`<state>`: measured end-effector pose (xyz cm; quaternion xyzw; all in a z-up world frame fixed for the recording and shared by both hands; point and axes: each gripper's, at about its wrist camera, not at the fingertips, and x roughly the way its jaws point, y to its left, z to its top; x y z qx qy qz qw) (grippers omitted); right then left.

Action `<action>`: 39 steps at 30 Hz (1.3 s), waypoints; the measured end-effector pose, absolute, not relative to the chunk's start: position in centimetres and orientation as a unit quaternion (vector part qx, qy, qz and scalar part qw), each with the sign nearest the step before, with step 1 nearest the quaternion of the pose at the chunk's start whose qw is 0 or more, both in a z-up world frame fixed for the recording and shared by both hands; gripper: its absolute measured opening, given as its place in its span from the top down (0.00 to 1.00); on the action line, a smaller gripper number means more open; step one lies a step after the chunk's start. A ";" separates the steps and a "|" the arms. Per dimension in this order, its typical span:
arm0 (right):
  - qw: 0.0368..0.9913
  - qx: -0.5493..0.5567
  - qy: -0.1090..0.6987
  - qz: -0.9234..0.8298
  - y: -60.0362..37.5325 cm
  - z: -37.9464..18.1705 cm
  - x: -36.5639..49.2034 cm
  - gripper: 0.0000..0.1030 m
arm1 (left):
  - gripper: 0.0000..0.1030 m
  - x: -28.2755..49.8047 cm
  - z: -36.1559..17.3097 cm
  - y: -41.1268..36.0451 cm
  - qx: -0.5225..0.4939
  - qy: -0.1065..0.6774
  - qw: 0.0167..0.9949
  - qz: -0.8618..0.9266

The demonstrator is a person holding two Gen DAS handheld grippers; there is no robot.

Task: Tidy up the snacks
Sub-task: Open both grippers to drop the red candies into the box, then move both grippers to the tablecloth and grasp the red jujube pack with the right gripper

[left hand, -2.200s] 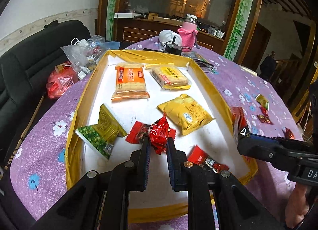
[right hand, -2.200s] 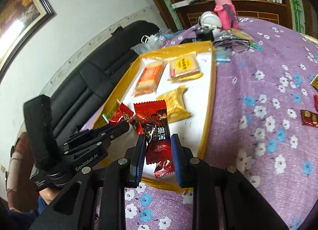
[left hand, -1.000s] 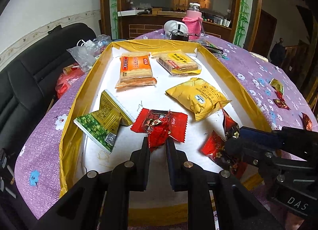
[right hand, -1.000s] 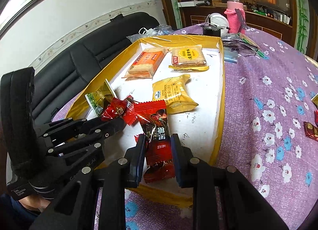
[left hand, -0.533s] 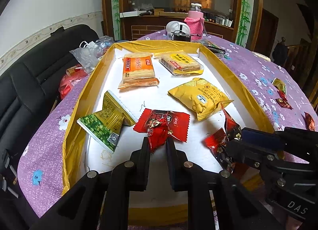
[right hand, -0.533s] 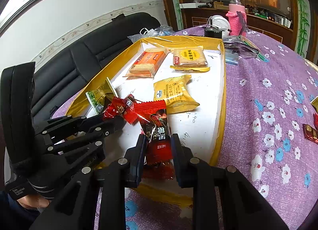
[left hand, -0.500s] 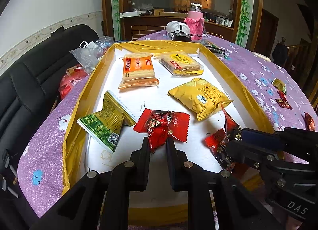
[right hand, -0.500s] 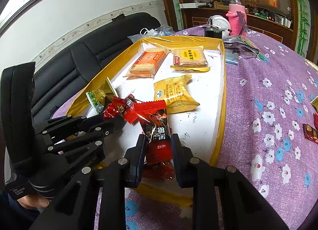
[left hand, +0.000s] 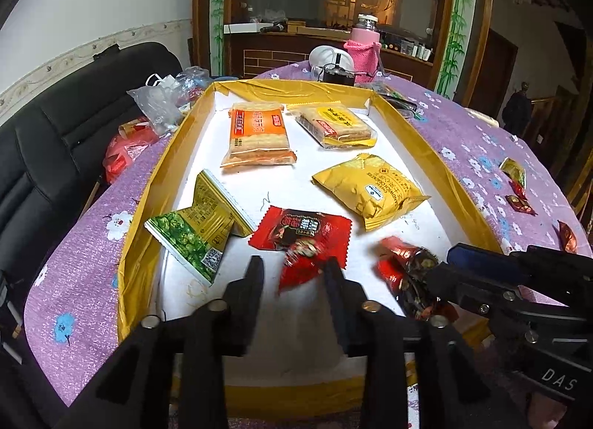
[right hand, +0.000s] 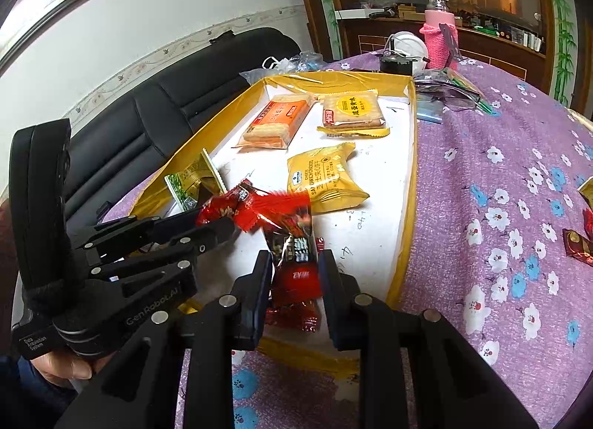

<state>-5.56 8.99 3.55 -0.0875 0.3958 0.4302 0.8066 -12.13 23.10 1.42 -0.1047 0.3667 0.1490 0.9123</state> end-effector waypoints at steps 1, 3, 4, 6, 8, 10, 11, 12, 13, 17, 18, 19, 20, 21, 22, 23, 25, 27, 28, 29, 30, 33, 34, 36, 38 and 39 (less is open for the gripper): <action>0.806 -0.087 0.395 0.432 8.9 3.6 -5.6 0.75 | 0.60 -12.2 1.5 23.1 -0.105 0.366 0.913 0.149; 0.807 -0.086 0.392 0.433 8.9 3.8 -5.7 0.74 | 0.59 -12.2 1.5 23.1 -0.106 0.364 0.913 0.149; 0.809 -0.085 0.390 0.433 8.8 3.9 -5.7 0.73 | 0.59 -12.2 1.5 23.1 -0.106 0.363 0.913 0.149; 0.811 -0.080 0.385 0.433 8.6 4.1 -5.7 0.73 | 0.59 -12.3 1.6 23.2 -0.108 0.360 0.914 0.151; 0.814 -0.075 0.381 0.431 8.3 4.3 -5.6 0.73 | 0.59 -12.5 1.7 23.2 -0.108 0.354 0.916 0.154; 0.817 -0.066 0.381 0.428 7.9 4.6 -5.2 0.73 | 0.57 -12.8 2.0 23.1 -0.105 0.343 0.920 0.162; 0.818 -0.062 0.382 0.426 7.8 4.7 -5.1 0.73 | 0.54 -12.9 2.1 23.0 -0.103 0.338 0.921 0.163; 0.820 -0.055 0.383 0.422 7.5 4.9 -4.8 0.73 | 0.48 -13.0 2.4 22.8 -0.099 0.331 0.925 0.160; 0.820 -0.044 0.386 0.420 7.1 5.2 -4.5 0.73 | 0.45 -13.2 2.6 22.7 -0.096 0.326 0.926 0.161; 0.815 0.006 0.402 0.417 5.3 6.7 -3.3 0.73 | 0.45 -13.3 4.2 21.7 -0.093 0.315 0.933 0.145; 0.815 0.015 0.404 0.415 4.7 7.1 -3.1 0.73 | 0.45 -13.3 4.6 21.4 -0.088 0.312 0.935 0.144; 0.817 0.024 0.405 0.411 4.1 7.5 -2.9 0.73 | 0.45 -13.2 5.0 21.1 -0.083 0.309 0.937 0.142; 0.819 0.031 0.405 0.405 3.4 8.0 -2.7 0.73 | 0.45 -13.2 5.3 20.8 -0.080 0.307 0.938 0.139; 0.821 0.037 0.405 0.401 2.6 8.4 -2.5 0.73 | 0.44 -13.0 5.6 20.5 -0.079 0.308 0.939 0.133; 0.822 0.045 0.405 0.398 1.8 8.7 -2.2 0.73 | 0.44 -12.9 5.8 20.2 -0.080 0.308 0.939 0.129; 0.823 0.049 0.405 0.394 1.2 8.9 -2.0 0.73 | 0.44 -12.8 5.9 19.9 -0.080 0.309 0.939 0.125; 0.829 0.054 0.406 0.381 -0.4 9.3 -1.5 0.73 | 0.44 -12.5 5.9 19.3 -0.076 0.313 0.939 0.120; 0.836 0.061 0.407 0.364 -2.4 9.5 -0.8 0.73 | 0.44 -12.3 6.0 18.6 -0.068 0.316 0.940 0.114; 0.839 0.064 0.410 0.351 -3.5 9.6 -0.4 0.73 | 0.44 -12.1 6.1 18.1 -0.062 0.317 0.940 0.110; 0.844 0.069 0.413 0.335 -4.9 9.6 0.0 0.73 | 0.44 -12.1 6.2 17.7 -0.058 0.317 0.940 0.107; 0.848 0.074 0.416 0.319 -6.2 9.6 0.5 0.73 | 0.44 -11.9 6.4 17.3 -0.054 0.318 0.941 0.101; 0.867 0.095 0.418 0.252 -11.2 9.4 1.7 0.66 | 0.44 -11.6 6.8 16.2 -0.047 0.316 0.943 0.089; 0.876 0.106 0.419 0.215 -13.6 9.2 2.2 0.64 | 0.44 -11.5 6.9 15.8 -0.044 0.315 0.944 0.085; 0.881 0.124 0.422 0.175 -16.7 8.8 2.8 0.64 | 0.44 -11.2 7.0 15.0 -0.039 0.315 0.945 0.074; 0.883 0.136 0.435 0.117 -20.0 8.0 3.6 0.64 | 0.44 -11.0 7.1 14.4 -0.035 0.316 0.946 0.065; 0.881 0.146 0.440 0.097 -21.4 7.7 4.1 0.64 | 0.44 -10.9 7.1 14.0 -0.033 0.317 0.946 0.059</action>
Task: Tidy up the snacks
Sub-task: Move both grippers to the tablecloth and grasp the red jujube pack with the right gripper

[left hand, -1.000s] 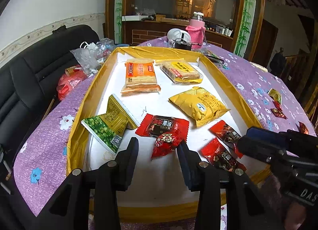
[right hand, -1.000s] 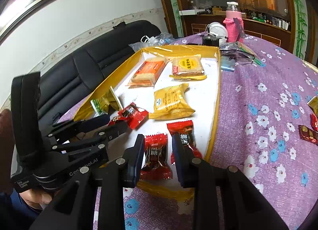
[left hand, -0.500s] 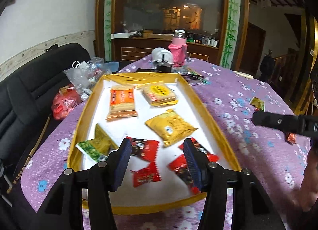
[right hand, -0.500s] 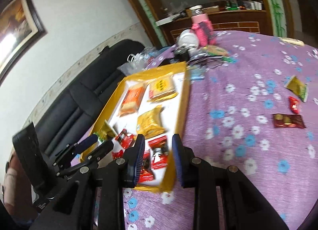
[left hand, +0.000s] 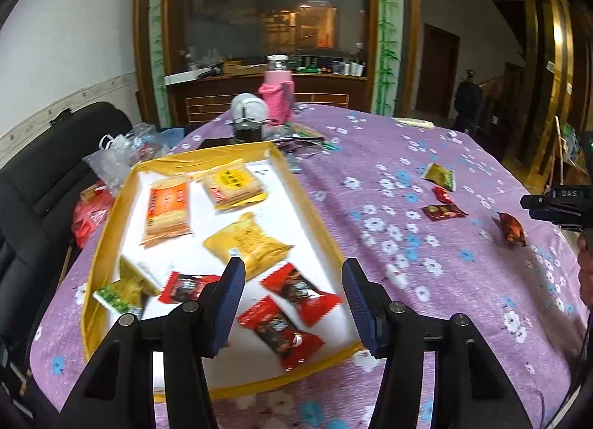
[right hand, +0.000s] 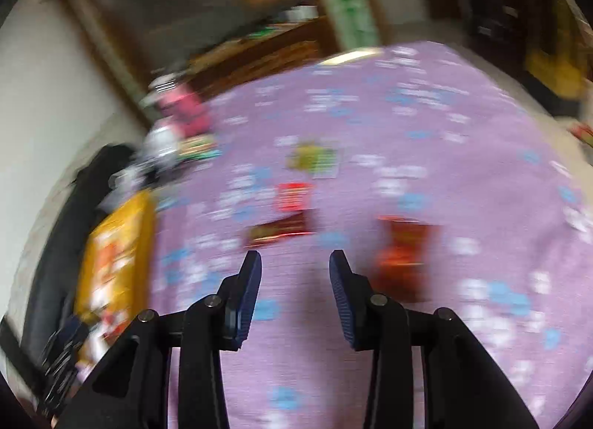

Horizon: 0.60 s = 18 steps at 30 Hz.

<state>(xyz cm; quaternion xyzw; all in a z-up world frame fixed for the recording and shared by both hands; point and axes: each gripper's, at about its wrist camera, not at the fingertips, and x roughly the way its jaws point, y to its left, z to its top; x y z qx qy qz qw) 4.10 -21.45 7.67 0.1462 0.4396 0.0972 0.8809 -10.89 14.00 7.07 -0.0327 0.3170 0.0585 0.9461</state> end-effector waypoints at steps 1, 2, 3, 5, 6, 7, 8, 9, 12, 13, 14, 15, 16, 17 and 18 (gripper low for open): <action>0.877 0.162 0.445 0.086 -22.8 7.3 4.5 0.64 | 0.44 -10.8 7.0 13.7 -0.030 0.317 0.946 0.055; 0.871 0.174 0.451 0.080 -23.8 6.9 4.9 0.64 | 0.44 -10.8 7.1 13.4 -0.027 0.318 0.946 0.051; 0.867 0.184 0.457 0.073 -24.7 6.5 5.4 0.64 | 0.44 -10.8 7.1 13.0 -0.024 0.318 0.947 0.047; 0.861 0.198 0.464 0.066 -25.5 6.0 6.0 0.64 | 0.44 -10.8 7.1 12.5 -0.018 0.319 0.947 0.040; 0.856 0.204 0.470 0.069 -25.7 5.7 6.3 0.64 | 0.44 -10.8 7.1 12.3 -0.015 0.319 0.947 0.038; 0.853 0.206 0.474 0.071 -25.7 5.5 6.4 0.64 | 0.44 -10.8 7.1 12.0 -0.013 0.319 0.947 0.035; 0.850 0.208 0.478 0.072 -25.7 5.2 6.5 0.64 | 0.44 -10.7 7.2 11.8 -0.011 0.320 0.947 0.032; 0.848 0.207 0.482 0.072 -25.5 5.0 6.8 0.64 | 0.44 -10.6 7.2 11.6 -0.009 0.322 0.946 0.027; 0.842 0.203 0.495 0.068 -24.9 4.5 7.3 0.64 | 0.43 -10.2 7.4 10.7 -0.005 0.328 0.945 0.011; 0.841 0.202 0.498 0.065 -24.7 4.4 7.3 0.63 | 0.43 -10.0 7.5 10.3 -0.003 0.331 0.944 0.001; 0.841 0.197 0.501 0.060 -24.5 4.3 7.4 0.63 | 0.43 -9.8 7.7 9.8 -0.002 0.333 0.943 -0.009; 0.842 0.192 0.502 0.056 -24.3 4.2 7.5 0.62 | 0.43 -9.5 7.8 9.2 0.001 0.335 0.942 -0.020; 0.842 0.184 0.505 0.051 -24.0 4.1 7.7 0.59 | 0.43 -9.3 7.9 8.6 0.003 0.336 0.942 -0.029; 0.842 0.179 0.507 0.046 -23.9 4.0 8.0 0.57 | 0.43 -9.0 8.1 8.0 0.006 0.337 0.941 -0.036; 0.842 0.173 0.509 0.042 -23.6 3.9 8.1 0.54 | 0.43 -8.8 8.1 7.5 0.009 0.338 0.940 -0.043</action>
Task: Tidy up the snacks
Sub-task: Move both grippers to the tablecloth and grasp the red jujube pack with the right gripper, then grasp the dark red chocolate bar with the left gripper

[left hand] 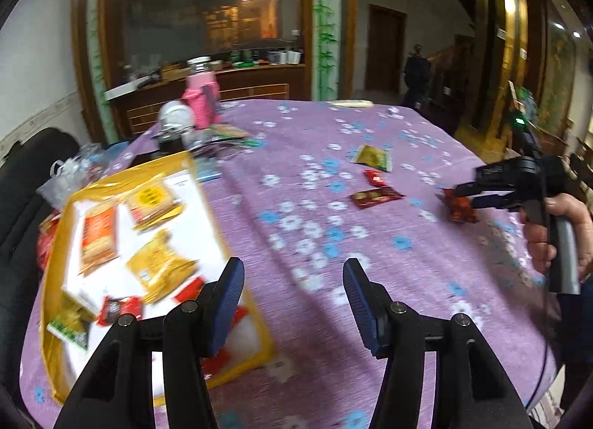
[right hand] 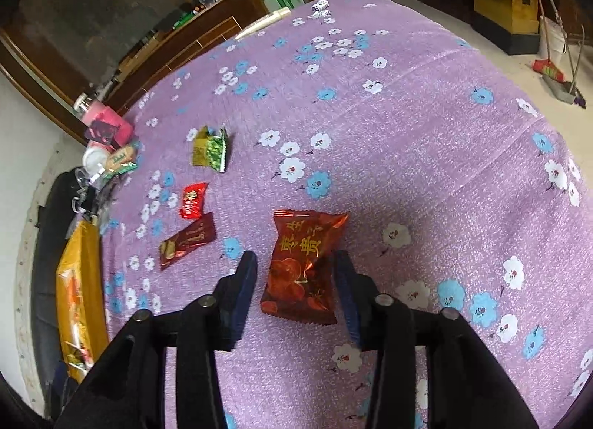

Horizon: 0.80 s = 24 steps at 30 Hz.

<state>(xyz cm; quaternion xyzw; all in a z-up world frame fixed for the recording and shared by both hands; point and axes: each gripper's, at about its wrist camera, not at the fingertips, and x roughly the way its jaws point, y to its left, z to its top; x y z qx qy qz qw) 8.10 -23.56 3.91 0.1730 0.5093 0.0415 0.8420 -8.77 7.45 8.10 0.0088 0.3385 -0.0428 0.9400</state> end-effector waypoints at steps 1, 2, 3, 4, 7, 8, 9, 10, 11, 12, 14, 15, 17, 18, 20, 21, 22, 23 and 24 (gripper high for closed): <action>0.842 0.164 0.513 0.036 -23.2 3.8 8.3 0.54 | 0.42 -8.5 8.2 6.8 0.012 0.340 0.939 -0.050; 0.842 0.157 0.515 0.032 -22.9 3.6 8.5 0.54 | 0.42 -8.3 8.2 6.1 0.015 0.342 0.938 -0.057; 0.843 0.149 0.516 0.031 -22.5 3.5 8.7 0.54 | 0.42 -8.1 8.3 5.6 0.019 0.343 0.937 -0.063; 0.844 0.140 0.517 0.029 -22.1 3.3 8.8 0.54 | 0.42 -7.9 8.4 5.2 0.021 0.345 0.936 -0.067; 0.848 0.110 0.518 0.024 -20.9 2.6 8.9 0.57 | 0.40 -7.2 8.7 4.3 0.029 0.348 0.934 -0.075; 0.848 0.105 0.519 0.028 -20.6 2.4 9.0 0.62 | 0.39 -6.8 8.9 4.0 0.033 0.351 0.933 -0.076; 0.853 0.093 0.513 0.032 -20.1 2.3 8.9 0.67 | 0.38 -6.2 9.0 3.7 0.034 0.354 0.931 -0.076; 0.856 0.085 0.508 0.039 -19.7 2.3 8.9 0.67 | 0.38 -5.7 9.1 3.5 0.034 0.358 0.930 -0.078; 0.855 0.090 0.507 0.064 -19.3 2.2 8.8 0.68 | 0.38 -5.0 9.2 3.2 0.032 0.363 0.927 -0.085; 0.849 0.109 0.507 0.102 -19.1 2.1 8.7 0.68 | 0.38 -4.1 9.3 2.9 0.029 0.370 0.924 -0.091; 0.839 0.133 0.509 0.141 -18.9 2.1 8.7 0.71 | 0.38 -2.1 9.5 2.6 0.021 0.383 0.919 -0.094; 0.840 0.139 0.505 0.143 -19.2 2.2 8.8 0.72 | 0.38 -0.4 9.5 2.2 0.009 0.395 0.913 -0.103; 0.845 0.149 0.496 0.130 -20.3 2.4 8.8 0.72 | 0.38 2.1 9.1 1.7 -0.011 0.411 0.904 -0.117; 0.846 0.159 0.494 0.123 -21.0 2.4 8.9 0.72 | 0.38 3.4 8.8 1.4 -0.018 0.418 0.900 -0.120; 0.846 0.180 0.490 0.110 -22.4 2.4 8.9 0.72 | 0.38 6.0 7.6 0.4 -0.021 0.431 0.893 -0.124; 0.848 0.185 0.487 0.102 -23.0 2.4 8.8 0.72 | 0.38 7.4 6.7 -0.1 -0.020 0.440 0.889 -0.127; 0.849 0.185 0.485 0.095 -23.2 2.5 8.8 0.72 | 0.38 8.3 6.0 -0.4 -0.023 0.446 0.885 -0.128; 0.850 0.188 0.484 0.089 -23.5 2.5 8.8 0.72 | 0.38 9.1 5.3 -0.6 -0.029 0.451 0.883 -0.128; 0.849 0.191 0.484 0.087 -23.6 2.6 8.8 0.72 | 0.38 10.1 4.5 -0.8 -0.039 0.458 0.879 -0.130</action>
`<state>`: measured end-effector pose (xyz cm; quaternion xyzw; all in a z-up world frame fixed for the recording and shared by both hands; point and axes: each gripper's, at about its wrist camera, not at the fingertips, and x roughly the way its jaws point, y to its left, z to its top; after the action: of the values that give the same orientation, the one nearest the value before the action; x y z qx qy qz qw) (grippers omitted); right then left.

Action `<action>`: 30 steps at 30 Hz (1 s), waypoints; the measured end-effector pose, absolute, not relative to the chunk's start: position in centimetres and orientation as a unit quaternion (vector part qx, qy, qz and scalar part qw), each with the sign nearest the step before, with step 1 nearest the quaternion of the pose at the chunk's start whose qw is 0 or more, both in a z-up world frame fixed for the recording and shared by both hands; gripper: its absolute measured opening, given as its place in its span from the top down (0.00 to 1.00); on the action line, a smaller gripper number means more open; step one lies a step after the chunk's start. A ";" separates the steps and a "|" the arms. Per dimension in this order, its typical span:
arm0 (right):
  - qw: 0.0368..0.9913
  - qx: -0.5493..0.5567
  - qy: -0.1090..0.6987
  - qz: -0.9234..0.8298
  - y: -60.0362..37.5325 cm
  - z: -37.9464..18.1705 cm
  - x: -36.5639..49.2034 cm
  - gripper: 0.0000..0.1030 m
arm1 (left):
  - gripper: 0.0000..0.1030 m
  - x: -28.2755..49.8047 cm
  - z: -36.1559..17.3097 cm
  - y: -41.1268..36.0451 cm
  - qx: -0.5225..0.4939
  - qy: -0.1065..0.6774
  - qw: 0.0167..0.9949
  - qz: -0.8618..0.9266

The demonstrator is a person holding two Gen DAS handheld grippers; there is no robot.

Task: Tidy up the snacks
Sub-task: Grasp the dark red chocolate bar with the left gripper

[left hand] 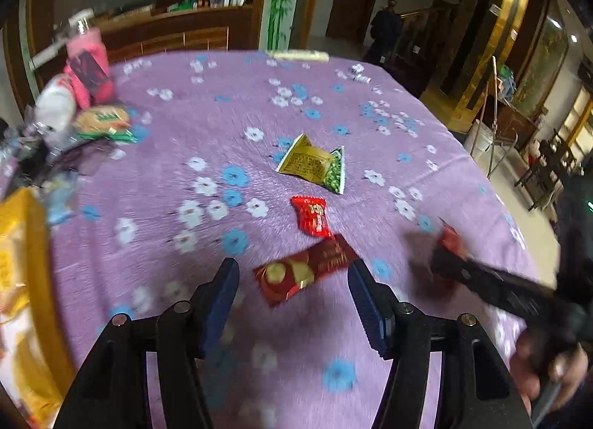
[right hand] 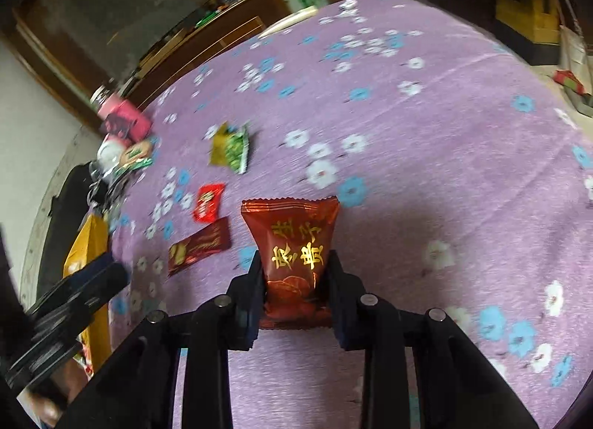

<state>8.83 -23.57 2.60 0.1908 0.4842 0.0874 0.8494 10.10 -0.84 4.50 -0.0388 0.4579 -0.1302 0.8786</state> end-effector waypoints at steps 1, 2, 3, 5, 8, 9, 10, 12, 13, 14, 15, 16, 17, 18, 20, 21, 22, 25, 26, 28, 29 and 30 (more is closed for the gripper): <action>0.848 0.195 0.486 0.087 -23.6 2.6 8.9 0.72 | 0.38 10.7 4.0 -0.9 -0.044 0.464 0.875 -0.131; 0.846 0.198 0.487 0.087 -23.7 2.6 8.9 0.72 | 0.38 11.3 3.4 -1.1 -0.051 0.470 0.871 -0.132; 0.845 0.199 0.488 0.088 -23.8 2.6 8.9 0.72 | 0.38 11.6 3.0 -1.2 -0.053 0.473 0.869 -0.134; 0.844 0.206 0.487 0.090 -24.0 2.6 8.9 0.72 | 0.38 12.0 2.7 -1.7 -0.048 0.472 0.869 -0.141; 0.844 0.209 0.486 0.093 -24.0 2.7 8.8 0.72 | 0.38 12.2 1.8 -2.3 -0.027 0.486 0.861 -0.148; 0.843 0.210 0.486 0.096 -24.0 2.8 8.7 0.72 | 0.38 11.7 1.8 -2.6 -0.011 0.479 0.865 -0.150; 0.843 0.211 0.485 0.097 -23.9 2.8 8.8 0.72 | 0.38 11.6 1.7 -2.8 0.003 0.482 0.863 -0.154; 0.843 0.213 0.484 0.097 -23.9 2.9 8.7 0.72 | 0.38 10.7 1.7 -3.5 0.036 0.484 0.858 -0.167; 0.843 0.214 0.483 0.098 -23.9 3.0 8.7 0.72 | 0.38 10.0 1.8 -3.9 0.045 0.485 0.855 -0.179; 0.843 0.215 0.483 0.098 -23.9 3.0 8.7 0.72 | 0.38 9.4 1.8 -4.3 0.056 0.484 0.852 -0.189; 0.843 0.216 0.483 0.097 -24.0 3.0 8.6 0.72 | 0.38 9.0 1.9 -4.6 0.066 0.482 0.853 -0.188; 0.844 0.216 0.482 0.098 -23.9 3.0 8.6 0.72 | 0.38 8.8 2.0 -4.9 0.076 0.477 0.856 -0.183; 0.845 0.214 0.481 0.098 -23.9 3.1 8.6 0.72 | 0.38 8.9 2.1 -5.0 0.076 0.474 0.858 -0.180; 0.845 0.211 0.481 0.098 -23.8 3.1 8.6 0.72 | 0.38 9.2 2.3 -5.0 0.068 0.473 0.861 -0.172; 0.845 0.210 0.481 0.097 -23.7 3.0 8.6 0.72 | 0.38 10.1 2.2 -4.8 0.055 0.475 0.865 -0.154; 0.845 0.210 0.482 0.096 -23.8 3.0 8.7 0.72 | 0.38 10.4 2.0 -4.7 0.051 0.477 0.864 -0.151; 0.845 0.209 0.483 0.093 -23.8 2.9 8.7 0.72 | 0.43 10.6 1.6 -4.8 0.051 0.483 0.862 -0.149; 0.843 0.211 0.486 0.094 -23.9 2.7 8.8 0.72 | 0.74 10.0 1.6 -5.2 0.069 0.468 0.868 -0.153; 0.843 0.209 0.486 0.095 -23.8 2.8 8.8 0.72 | 0.74 9.8 1.7 -5.2 0.067 0.466 0.869 -0.153; 0.845 0.203 0.484 0.101 -23.6 2.9 8.7 0.72 | 0.76 9.0 1.7 -5.1 0.074 0.461 0.874 -0.135; 0.846 0.199 0.484 0.104 -23.4 2.9 8.7 0.72 | 0.76 8.5 1.7 -4.9 0.071 0.461 0.875 -0.132; 0.846 0.195 0.484 0.108 -23.2 3.0 8.6 0.72 | 0.77 7.7 1.7 -4.4 0.064 0.462 0.875 -0.130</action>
<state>8.62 -23.17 2.96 0.1952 0.4838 0.1078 0.8463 7.69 -4.41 1.73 0.0636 0.4624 -0.1297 0.8748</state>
